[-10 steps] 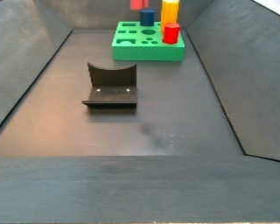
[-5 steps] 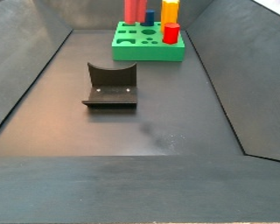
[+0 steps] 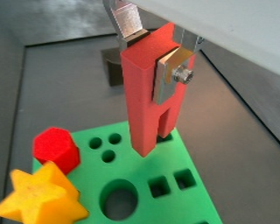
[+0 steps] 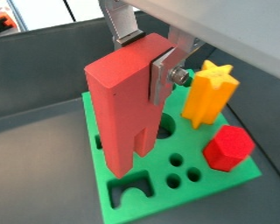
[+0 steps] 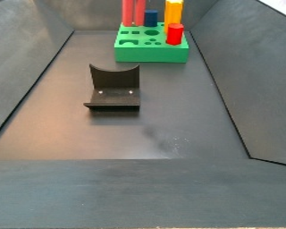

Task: Pick up the double-square object. Move up. Rotate the double-square object. Place the double-square object on the fixture. Regrasp the double-square object. Move to above the board. Insert the double-square object.
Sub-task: Insert the double-square object.

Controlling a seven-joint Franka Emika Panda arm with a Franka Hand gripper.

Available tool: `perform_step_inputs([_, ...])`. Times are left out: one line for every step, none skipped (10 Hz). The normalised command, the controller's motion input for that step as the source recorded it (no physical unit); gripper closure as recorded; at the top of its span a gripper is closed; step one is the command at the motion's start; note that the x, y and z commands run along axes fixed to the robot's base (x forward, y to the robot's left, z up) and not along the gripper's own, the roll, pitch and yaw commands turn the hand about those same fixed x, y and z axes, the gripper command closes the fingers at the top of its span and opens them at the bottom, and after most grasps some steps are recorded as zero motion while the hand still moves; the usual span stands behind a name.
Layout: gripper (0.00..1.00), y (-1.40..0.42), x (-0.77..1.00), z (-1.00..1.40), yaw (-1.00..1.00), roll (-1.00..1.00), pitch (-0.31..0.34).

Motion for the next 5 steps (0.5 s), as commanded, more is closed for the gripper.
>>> perform_step_inputs([1.00, -0.30, 0.04, -0.15, -0.45, 0.00, 0.420])
perform_step_inputs([1.00, -0.11, 0.00, -0.29, -0.91, 0.01, 0.147])
perform_step_inputs([1.00, -0.11, 0.00, -0.28, -0.91, 0.01, 0.157])
perform_step_inputs([1.00, -0.12, 0.00, -0.26, -0.90, 0.00, 0.160])
perform_step_inputs([1.00, -0.18, 0.00, -0.13, -0.87, 0.00, 0.154])
